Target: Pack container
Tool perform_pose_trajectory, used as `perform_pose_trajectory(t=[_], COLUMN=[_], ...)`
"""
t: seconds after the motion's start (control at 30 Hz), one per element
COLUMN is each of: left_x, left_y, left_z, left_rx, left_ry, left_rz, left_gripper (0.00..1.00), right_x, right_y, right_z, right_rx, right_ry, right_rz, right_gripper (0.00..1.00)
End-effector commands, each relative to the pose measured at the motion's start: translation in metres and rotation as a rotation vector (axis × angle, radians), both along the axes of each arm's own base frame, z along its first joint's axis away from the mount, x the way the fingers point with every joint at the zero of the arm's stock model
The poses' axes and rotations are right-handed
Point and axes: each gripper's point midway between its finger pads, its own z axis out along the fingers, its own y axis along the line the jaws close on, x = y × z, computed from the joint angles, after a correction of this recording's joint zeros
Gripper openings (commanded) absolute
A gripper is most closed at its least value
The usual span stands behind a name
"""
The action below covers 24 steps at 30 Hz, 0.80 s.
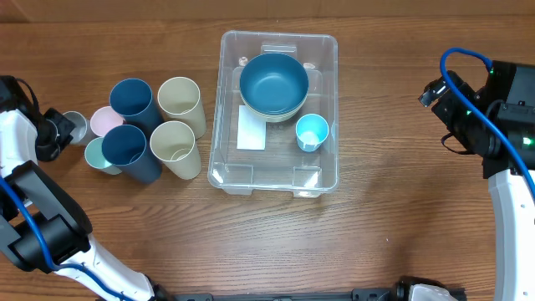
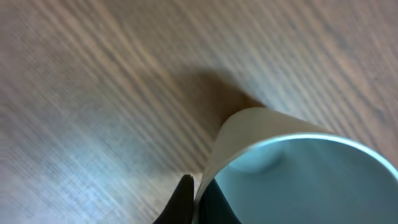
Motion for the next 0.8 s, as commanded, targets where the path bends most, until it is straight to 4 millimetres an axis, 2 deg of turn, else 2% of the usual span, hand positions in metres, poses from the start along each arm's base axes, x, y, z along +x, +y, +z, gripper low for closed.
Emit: perform_pose_trajectory(t=[0.0,0.03,0.1,0.13,0.17,0.2,0.27,0.3,0.33,0.37,0.43,0.47,0.5,0.53,0.57,0.6,0.7,0.77], left_x=[-0.022,-0.024,-0.022,-0.019,-0.012,-0.009,-0.003,-0.001,0.002,0.004,0.009,0.011,0.012,0.013,0.013,0.012,0.013,0.015], left_y=[0.022,0.028,0.036,0.034,0.027,0.017,-0.014,-0.03,-0.06,-0.083,-0.147,-0.187,-0.215,-0.253,-0.294,-0.327,-0.403,-0.439], left_z=[0.021,0.036,0.083,0.111,0.147,0.174,0.228,0.245,0.267,0.281,0.306,0.315,0.318,0.319,0.314,0.308,0.279,0.255], left_rx=[0.086,0.121,0.186,0.19,0.194,0.2,0.222,0.227,0.235,0.245,0.263,0.274,0.28,0.284,0.285,0.278,0.251,0.236], left_ry=[0.069,0.063,0.01,-0.047,-0.131,-0.19,-0.305,-0.341,-0.391,-0.423,-0.492,-0.523,-0.537,-0.549,-0.55,-0.548,-0.516,-0.482], left_rz=[0.082,0.094,0.122,0.143,0.125,0.106,0.002,-0.055,-0.151,-0.23,-0.461,-0.611,-0.709,-0.845,-0.989,-1.102,-1.349,-1.463], left_gripper=[0.04,0.04,0.04,0.04,0.04,0.04,0.04,0.04,0.04,0.04,0.04,0.04,0.04,0.04,0.04,0.04,0.04,0.04], right_x=[0.002,0.002,0.002,0.002,0.002,0.002,0.002,0.002,0.002,0.002,0.002,0.002,0.002,0.002,0.002,0.002,0.002,0.002], right_y=[-0.001,-0.001,-0.001,-0.001,-0.001,-0.001,-0.001,-0.001,-0.001,-0.001,-0.001,-0.001,-0.001,-0.001,-0.001,-0.001,-0.001,-0.001], right_z=[0.006,0.006,0.006,0.006,0.006,0.006,0.006,0.006,0.006,0.006,0.006,0.006,0.006,0.006,0.006,0.006,0.006,0.006], right_rx=[0.001,0.001,0.001,0.001,0.001,0.001,0.001,0.001,0.001,0.001,0.001,0.001,0.001,0.001,0.001,0.001,0.001,0.001], right_ry=[-0.017,-0.017,-0.017,-0.017,-0.017,-0.017,-0.017,-0.017,-0.017,-0.017,-0.017,-0.017,-0.017,-0.017,-0.017,-0.017,-0.017,-0.017], right_rz=[-0.004,-0.004,-0.004,-0.004,-0.004,-0.004,-0.004,-0.004,-0.004,-0.004,-0.004,-0.004,-0.004,-0.004,-0.004,-0.004,-0.004,-0.004], right_gripper=[1.0,1.0,1.0,1.0,1.0,1.0,1.0,1.0,1.0,1.0,1.0,1.0,1.0,1.0,1.0,1.0,1.0,1.0])
